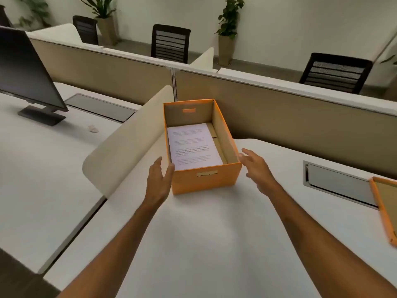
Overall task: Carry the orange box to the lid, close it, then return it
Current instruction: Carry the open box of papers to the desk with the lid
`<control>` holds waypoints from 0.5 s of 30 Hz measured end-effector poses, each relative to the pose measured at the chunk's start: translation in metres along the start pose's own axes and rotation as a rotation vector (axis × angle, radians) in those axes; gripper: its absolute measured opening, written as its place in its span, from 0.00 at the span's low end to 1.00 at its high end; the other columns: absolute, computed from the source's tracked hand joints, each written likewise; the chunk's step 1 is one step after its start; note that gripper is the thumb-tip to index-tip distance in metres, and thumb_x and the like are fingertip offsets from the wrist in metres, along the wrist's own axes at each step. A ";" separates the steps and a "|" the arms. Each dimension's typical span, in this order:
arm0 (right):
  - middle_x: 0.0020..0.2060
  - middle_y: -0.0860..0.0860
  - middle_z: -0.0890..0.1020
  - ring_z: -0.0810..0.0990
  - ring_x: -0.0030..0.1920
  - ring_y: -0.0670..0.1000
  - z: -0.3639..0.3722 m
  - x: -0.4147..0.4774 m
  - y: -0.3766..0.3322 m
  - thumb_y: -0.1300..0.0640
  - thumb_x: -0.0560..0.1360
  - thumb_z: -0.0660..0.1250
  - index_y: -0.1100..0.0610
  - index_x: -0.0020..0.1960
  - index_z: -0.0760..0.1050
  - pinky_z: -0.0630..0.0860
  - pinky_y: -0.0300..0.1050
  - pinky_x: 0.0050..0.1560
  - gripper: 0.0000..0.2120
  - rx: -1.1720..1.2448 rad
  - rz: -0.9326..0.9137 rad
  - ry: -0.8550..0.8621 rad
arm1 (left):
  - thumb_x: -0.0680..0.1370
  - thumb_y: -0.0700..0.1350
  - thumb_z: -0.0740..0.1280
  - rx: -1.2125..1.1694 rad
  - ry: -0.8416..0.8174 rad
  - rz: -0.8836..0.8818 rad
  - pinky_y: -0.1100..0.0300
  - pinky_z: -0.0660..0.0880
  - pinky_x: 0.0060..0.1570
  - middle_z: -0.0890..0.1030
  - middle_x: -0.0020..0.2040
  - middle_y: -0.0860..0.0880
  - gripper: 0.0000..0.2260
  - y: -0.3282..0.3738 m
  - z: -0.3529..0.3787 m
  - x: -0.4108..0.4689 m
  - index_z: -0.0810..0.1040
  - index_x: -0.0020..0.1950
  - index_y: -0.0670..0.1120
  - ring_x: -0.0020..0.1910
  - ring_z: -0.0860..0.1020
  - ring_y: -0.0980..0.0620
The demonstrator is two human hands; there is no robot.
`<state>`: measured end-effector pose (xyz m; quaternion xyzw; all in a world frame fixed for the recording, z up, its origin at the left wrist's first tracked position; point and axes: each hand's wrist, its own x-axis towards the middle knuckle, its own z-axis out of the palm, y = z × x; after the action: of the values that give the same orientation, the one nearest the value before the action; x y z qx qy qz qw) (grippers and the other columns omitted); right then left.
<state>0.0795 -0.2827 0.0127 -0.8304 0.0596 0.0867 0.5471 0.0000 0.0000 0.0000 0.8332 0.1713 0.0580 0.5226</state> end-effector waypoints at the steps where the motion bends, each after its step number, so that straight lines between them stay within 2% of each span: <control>1: 0.71 0.54 0.72 0.72 0.68 0.56 0.004 0.007 -0.001 0.43 0.80 0.60 0.51 0.75 0.65 0.71 0.56 0.64 0.26 0.029 0.036 -0.008 | 0.81 0.57 0.59 -0.007 0.000 -0.026 0.46 0.64 0.72 0.64 0.78 0.43 0.29 -0.004 0.000 0.008 0.60 0.79 0.46 0.75 0.66 0.44; 5: 0.72 0.52 0.70 0.69 0.70 0.58 0.015 0.028 -0.001 0.43 0.81 0.56 0.52 0.76 0.63 0.70 0.61 0.66 0.26 0.116 0.169 -0.043 | 0.82 0.58 0.56 0.030 -0.081 -0.094 0.49 0.64 0.72 0.65 0.78 0.44 0.28 -0.016 0.000 0.025 0.59 0.80 0.48 0.75 0.67 0.45; 7: 0.67 0.51 0.74 0.72 0.67 0.56 0.016 0.036 0.002 0.43 0.82 0.55 0.50 0.72 0.67 0.72 0.62 0.64 0.22 0.137 0.192 -0.065 | 0.81 0.61 0.56 -0.027 -0.104 -0.133 0.47 0.65 0.72 0.67 0.77 0.46 0.28 -0.022 0.000 0.029 0.60 0.79 0.52 0.74 0.68 0.46; 10: 0.61 0.49 0.78 0.77 0.58 0.51 0.015 0.040 0.003 0.43 0.82 0.54 0.48 0.67 0.72 0.75 0.57 0.56 0.18 0.205 0.201 -0.113 | 0.77 0.67 0.58 -0.138 -0.155 -0.173 0.45 0.70 0.69 0.71 0.75 0.50 0.30 -0.031 -0.002 0.035 0.64 0.77 0.58 0.72 0.71 0.48; 13: 0.58 0.49 0.80 0.78 0.57 0.51 0.013 0.043 0.004 0.42 0.81 0.55 0.45 0.61 0.75 0.76 0.56 0.53 0.15 0.266 0.220 -0.140 | 0.80 0.62 0.58 -0.270 -0.209 -0.183 0.52 0.77 0.59 0.77 0.68 0.56 0.22 -0.028 0.002 0.037 0.68 0.74 0.61 0.65 0.78 0.52; 15: 0.57 0.49 0.81 0.79 0.57 0.52 0.011 0.044 0.007 0.42 0.81 0.55 0.45 0.61 0.76 0.77 0.56 0.53 0.16 0.274 0.216 -0.140 | 0.82 0.58 0.58 -0.292 -0.225 -0.165 0.54 0.78 0.57 0.79 0.65 0.58 0.19 -0.023 0.002 0.037 0.70 0.73 0.62 0.62 0.80 0.53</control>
<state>0.1200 -0.2751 -0.0070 -0.7288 0.1213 0.1936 0.6455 0.0296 0.0202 -0.0248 0.7330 0.1695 -0.0543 0.6565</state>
